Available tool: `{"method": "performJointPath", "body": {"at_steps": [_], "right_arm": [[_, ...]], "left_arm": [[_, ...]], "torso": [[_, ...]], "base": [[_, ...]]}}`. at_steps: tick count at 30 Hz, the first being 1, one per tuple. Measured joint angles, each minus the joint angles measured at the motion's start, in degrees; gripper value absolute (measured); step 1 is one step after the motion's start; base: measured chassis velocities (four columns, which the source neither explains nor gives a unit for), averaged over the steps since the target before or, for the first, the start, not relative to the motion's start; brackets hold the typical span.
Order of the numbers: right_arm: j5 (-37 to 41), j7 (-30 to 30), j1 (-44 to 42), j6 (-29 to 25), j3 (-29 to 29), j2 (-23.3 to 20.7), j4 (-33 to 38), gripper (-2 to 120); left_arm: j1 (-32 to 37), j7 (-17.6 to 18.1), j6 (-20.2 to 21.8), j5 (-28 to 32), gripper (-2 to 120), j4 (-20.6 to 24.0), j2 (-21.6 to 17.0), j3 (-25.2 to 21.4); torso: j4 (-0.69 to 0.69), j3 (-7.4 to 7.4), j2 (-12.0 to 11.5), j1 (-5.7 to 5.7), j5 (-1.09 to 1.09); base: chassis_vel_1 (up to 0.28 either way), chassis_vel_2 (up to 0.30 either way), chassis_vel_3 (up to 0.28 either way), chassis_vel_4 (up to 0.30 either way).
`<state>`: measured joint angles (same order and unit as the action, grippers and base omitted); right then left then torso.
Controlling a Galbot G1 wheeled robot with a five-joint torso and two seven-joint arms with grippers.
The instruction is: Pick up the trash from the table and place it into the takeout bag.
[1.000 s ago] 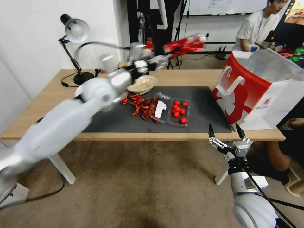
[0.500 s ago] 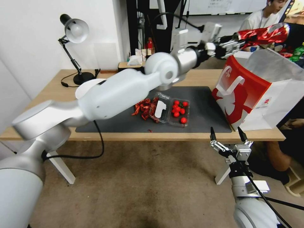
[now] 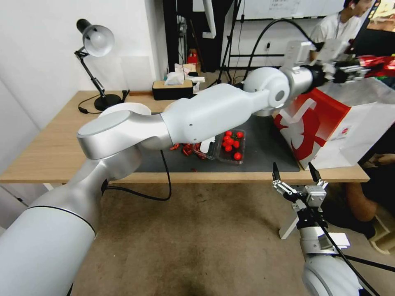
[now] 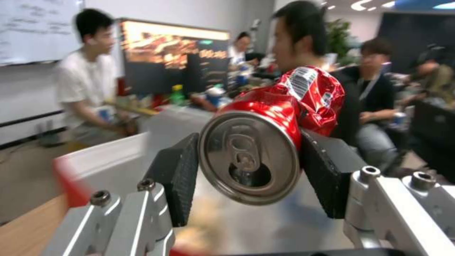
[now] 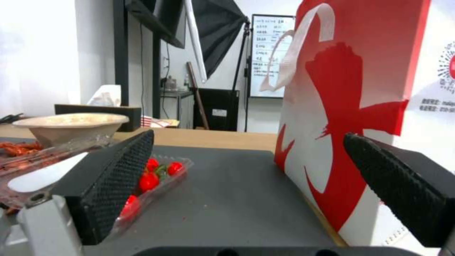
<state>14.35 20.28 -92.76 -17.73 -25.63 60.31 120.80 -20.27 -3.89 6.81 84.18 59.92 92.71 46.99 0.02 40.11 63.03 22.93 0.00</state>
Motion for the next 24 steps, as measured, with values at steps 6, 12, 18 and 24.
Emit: {"method": "performJointPath", "body": {"at_steps": [6, 12, 18, 24], "right_arm": [[0.0, -0.1, 0.5, 0.0, 0.5, 0.2, 0.1, 100], [0.0, -0.2, 0.8, 0.0, 0.7, 0.4, -0.2, 100], [0.0, -0.3, 0.9, 0.0, 0.9, 0.5, -0.3, 100], [0.0, -0.4, 1.1, 0.0, 1.1, 0.4, -0.5, 100]], "left_arm": [[0.0, -0.5, 0.0, -0.4, 49, -4.1, -0.2, 0.5], [0.1, -0.3, 0.3, 0.3, 49, -3.7, -0.3, 1.3], [-0.1, -0.2, 0.4, 0.9, 49, -2.8, -0.4, 2.3], [-0.1, -0.1, 0.4, 1.1, 49, -1.7, -0.5, 2.9]], "torso": [[-0.02, 0.0, 0.0, 0.0, 0.0], [-0.03, 0.0, 0.0, 0.0, 0.0], [-0.02, 0.0, 0.0, -0.01, 0.0], [-0.03, 0.0, 0.0, -0.01, 0.0]], "base": [[0.0, 0.0, 0.0, 0.0], [0.0, 0.0, 0.0, 0.0], [0.0, 0.0, 0.0, 0.0], [0.0, 0.0, 0.0, 0.0]]}}
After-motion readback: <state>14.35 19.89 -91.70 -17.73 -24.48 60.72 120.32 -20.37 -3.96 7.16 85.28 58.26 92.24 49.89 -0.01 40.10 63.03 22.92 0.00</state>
